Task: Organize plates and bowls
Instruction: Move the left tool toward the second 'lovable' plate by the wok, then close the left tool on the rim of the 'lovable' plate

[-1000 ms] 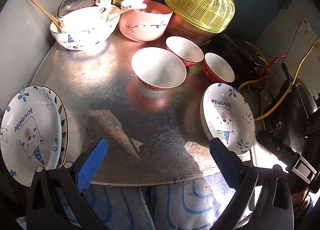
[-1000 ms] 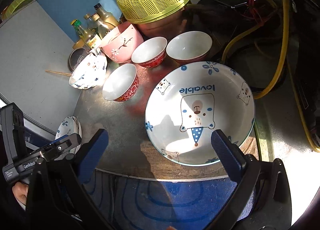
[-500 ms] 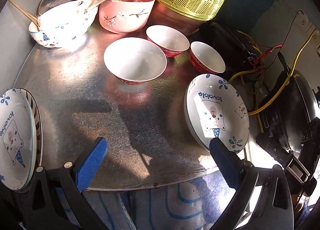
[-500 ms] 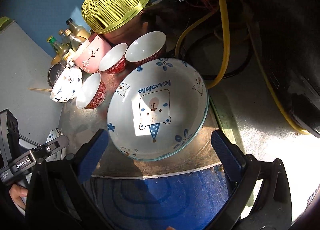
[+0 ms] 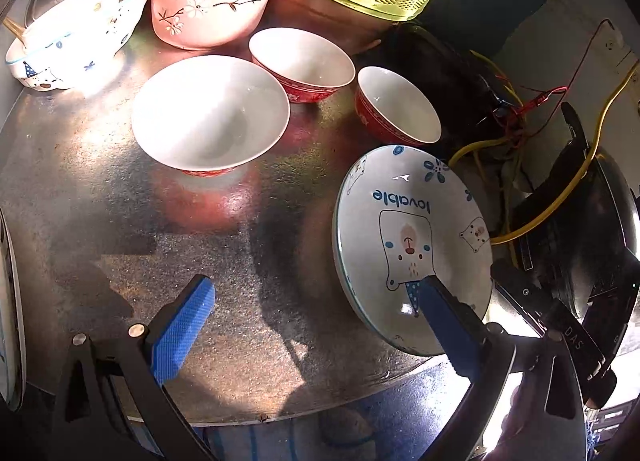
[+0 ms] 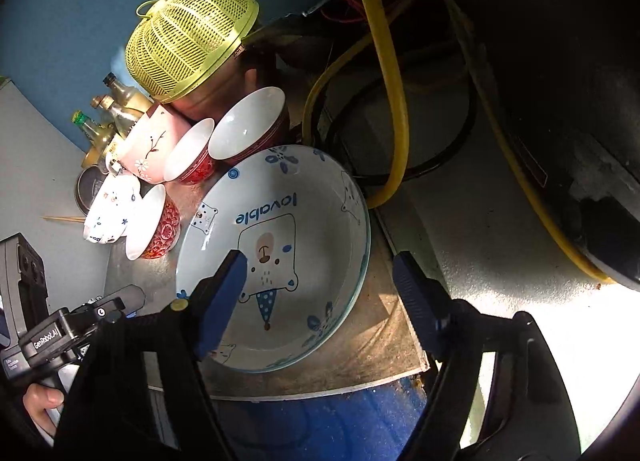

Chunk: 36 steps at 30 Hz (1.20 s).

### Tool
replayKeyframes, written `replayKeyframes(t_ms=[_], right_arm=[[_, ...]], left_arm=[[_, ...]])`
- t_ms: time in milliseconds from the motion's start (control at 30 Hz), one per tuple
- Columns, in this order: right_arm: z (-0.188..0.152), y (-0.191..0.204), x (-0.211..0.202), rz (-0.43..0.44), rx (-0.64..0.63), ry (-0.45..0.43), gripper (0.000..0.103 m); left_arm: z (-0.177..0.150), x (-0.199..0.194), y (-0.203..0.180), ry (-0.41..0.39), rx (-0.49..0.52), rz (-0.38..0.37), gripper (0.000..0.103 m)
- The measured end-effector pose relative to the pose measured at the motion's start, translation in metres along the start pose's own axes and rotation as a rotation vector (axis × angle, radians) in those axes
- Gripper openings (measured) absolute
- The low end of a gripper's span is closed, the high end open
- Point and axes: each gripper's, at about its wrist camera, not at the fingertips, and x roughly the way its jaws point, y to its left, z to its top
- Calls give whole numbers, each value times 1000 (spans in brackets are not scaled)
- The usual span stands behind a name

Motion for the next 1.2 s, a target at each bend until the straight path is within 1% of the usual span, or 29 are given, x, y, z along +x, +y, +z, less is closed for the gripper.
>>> replayKeyframes(t_ms=[67,100,133,167,233,300,400,433,467,500,567,633,667,700,733,800,967,1200], right_arm=[[1,-1,7,-5,0,2,63],[2,-2,10,-11,0,4,56],[3,-2,13,-15,2,7,48],[3,-3,16,-26,2,9,46],[5,-6,19,-37,7,11,37],[6,-10,23,-47,14,18,32],[6,-13,27,-52,18,25,28],[6,-14,28,-53,18,26,27],[7,-14,30,-52,19,27,26],[7,-14,30,-52,18,27,24],[8,-13,32,-59,17,24,23],[8,-14,33,-61,18,25,20],[8,-15,34,-66,15,26,19],[8,-15,34,-71,14,26,17],[8,-16,34,-76,13,25,14],[8,-17,34,-85,3,23,12],[5,-14,33,-95,-21,28,12],[-2,-5,20,-86,-41,29,12]], left_arm=[[1,6,1,-1,-7,-2,100],[3,8,1,-5,-11,-7,99],[4,10,1,-13,-13,-12,96],[6,11,1,-19,-15,-15,93],[10,16,0,-29,-26,-33,88],[15,22,0,-35,-43,-43,87],[20,36,-2,-21,-60,-41,78],[22,41,-3,-13,-60,-41,67],[23,46,-4,-2,-58,-37,57],[24,50,-4,8,-57,-39,54],[25,57,-6,17,-56,-43,42],[26,61,-8,14,-55,-49,36],[26,63,-9,16,-55,-59,28],[25,65,-10,23,-53,-68,22],[24,66,-12,28,-41,-65,15],[22,64,-15,23,-12,-56,15],[18,56,-16,28,24,-57,15],[4,33,-15,16,76,-54,15]])
